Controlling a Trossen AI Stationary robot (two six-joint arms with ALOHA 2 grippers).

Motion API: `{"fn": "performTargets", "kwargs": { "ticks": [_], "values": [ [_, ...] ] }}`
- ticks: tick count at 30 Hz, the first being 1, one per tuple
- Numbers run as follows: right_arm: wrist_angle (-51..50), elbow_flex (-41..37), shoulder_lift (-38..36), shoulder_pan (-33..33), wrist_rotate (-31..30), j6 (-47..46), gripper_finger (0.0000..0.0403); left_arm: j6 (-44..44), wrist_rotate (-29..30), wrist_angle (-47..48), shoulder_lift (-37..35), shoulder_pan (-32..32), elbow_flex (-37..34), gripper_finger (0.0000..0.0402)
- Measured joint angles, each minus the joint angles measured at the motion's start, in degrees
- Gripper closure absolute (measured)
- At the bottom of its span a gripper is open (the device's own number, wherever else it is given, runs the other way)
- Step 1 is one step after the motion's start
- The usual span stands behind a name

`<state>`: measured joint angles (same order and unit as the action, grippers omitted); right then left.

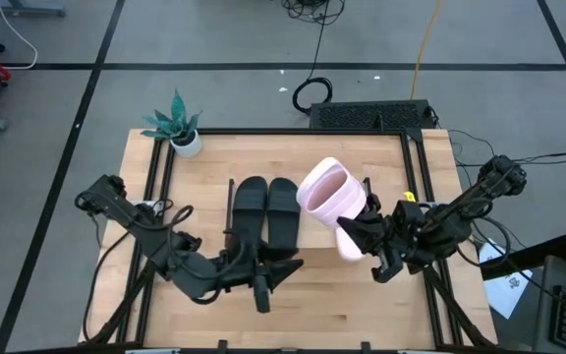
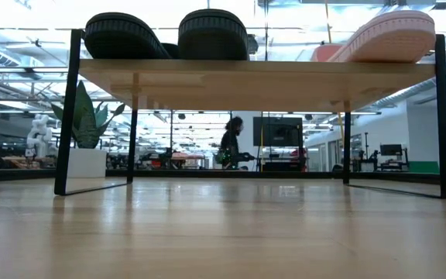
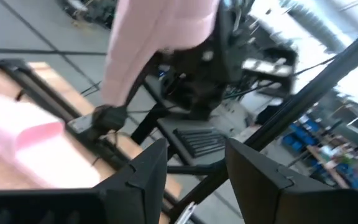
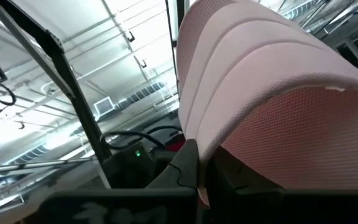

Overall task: Pick and place slides into the shelf
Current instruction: Put the pink slipper on the shelf

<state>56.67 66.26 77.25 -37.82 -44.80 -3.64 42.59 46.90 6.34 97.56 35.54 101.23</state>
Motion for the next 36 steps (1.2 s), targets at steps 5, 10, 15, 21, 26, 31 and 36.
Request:
{"fn": "performTargets", "kwargs": {
  "ticks": [5, 10, 15, 21, 26, 31, 36],
  "values": [
    [0.0, 0.0, 0.0, 0.9, 0.0, 1.8, 0.0402, -8.3, 1.1, -9.4, 1.4, 0.7, 0.0, 0.024],
    [0.0, 0.0, 0.0, 2.7, 0.0, 2.8, 0.0402, -24.5, 4.6, -19.2, 4.9, 1.8, 0.0, 0.024],
    [0.1, 0.0, 0.0, 4.4, 2.7, 2.2, 0.0402, -34.8, 9.2, -26.4, 8.4, 1.9, 0.0, 0.024],
    [2.3, 0.0, 0.0, 8.0, 8.4, -3.5, 0.0402, -47.8, 10.3, -35.5, 10.2, 1.2, -0.1, 0.024],
    [1.4, 0.0, 0.0, 11.0, 12.2, -9.6, 0.0401, -62.0, 10.3, -42.5, 10.2, 1.6, 0.0, 0.024],
    [0.2, 0.0, 0.0, 12.2, 12.2, -12.6, 0.0401, -74.3, 12.3, -44.7, 10.1, 1.8, 0.0, 0.024],
    [0.0, 0.0, 0.0, 13.7, 12.5, -13.7, 0.0401, -85.0, 18.4, -44.1, 10.1, 1.0, 0.0, 0.024]
  ]
}}
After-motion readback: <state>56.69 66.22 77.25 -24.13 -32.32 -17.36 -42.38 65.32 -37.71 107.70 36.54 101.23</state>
